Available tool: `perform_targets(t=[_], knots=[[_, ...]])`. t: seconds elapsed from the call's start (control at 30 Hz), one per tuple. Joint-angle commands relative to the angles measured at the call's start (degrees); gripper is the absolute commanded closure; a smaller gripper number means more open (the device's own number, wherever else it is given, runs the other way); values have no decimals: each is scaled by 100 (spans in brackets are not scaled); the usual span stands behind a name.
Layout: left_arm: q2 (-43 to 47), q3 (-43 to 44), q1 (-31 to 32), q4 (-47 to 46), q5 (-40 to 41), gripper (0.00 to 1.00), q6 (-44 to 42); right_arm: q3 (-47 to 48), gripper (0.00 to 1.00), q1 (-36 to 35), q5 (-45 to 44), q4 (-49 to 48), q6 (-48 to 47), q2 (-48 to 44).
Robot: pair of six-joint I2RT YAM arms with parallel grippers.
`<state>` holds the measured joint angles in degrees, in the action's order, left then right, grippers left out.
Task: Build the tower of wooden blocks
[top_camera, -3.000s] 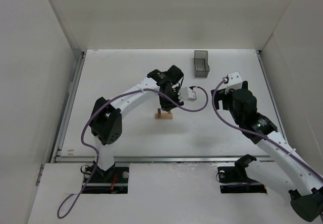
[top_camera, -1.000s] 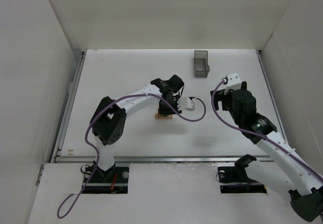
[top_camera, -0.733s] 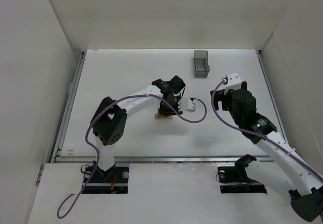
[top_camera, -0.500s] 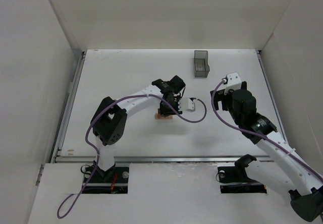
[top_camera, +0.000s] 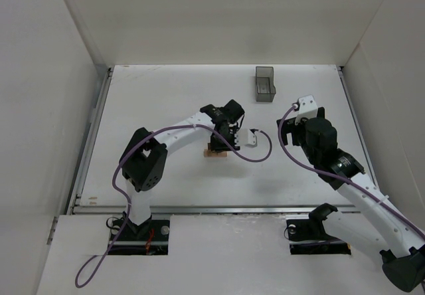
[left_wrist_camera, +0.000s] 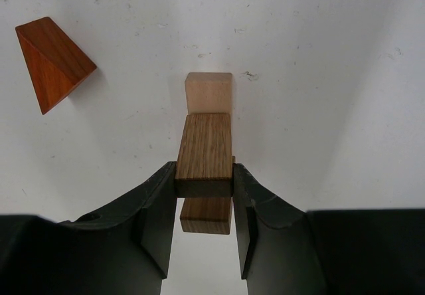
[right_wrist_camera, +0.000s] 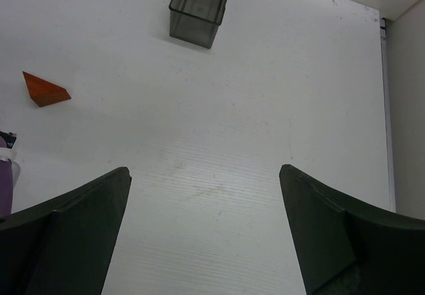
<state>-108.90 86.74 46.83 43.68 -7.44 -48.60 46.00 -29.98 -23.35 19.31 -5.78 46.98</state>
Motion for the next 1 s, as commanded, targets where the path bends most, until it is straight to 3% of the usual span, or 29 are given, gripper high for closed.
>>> perform_targets(t=[0.0, 0.97], knots=[[-34, 80, 63, 26, -20, 100, -53, -29, 1, 27, 50, -208, -11, -40], [-35, 36, 63, 141, -73, 100, -159, -29, 1, 27, 103, -261, -11, -40]])
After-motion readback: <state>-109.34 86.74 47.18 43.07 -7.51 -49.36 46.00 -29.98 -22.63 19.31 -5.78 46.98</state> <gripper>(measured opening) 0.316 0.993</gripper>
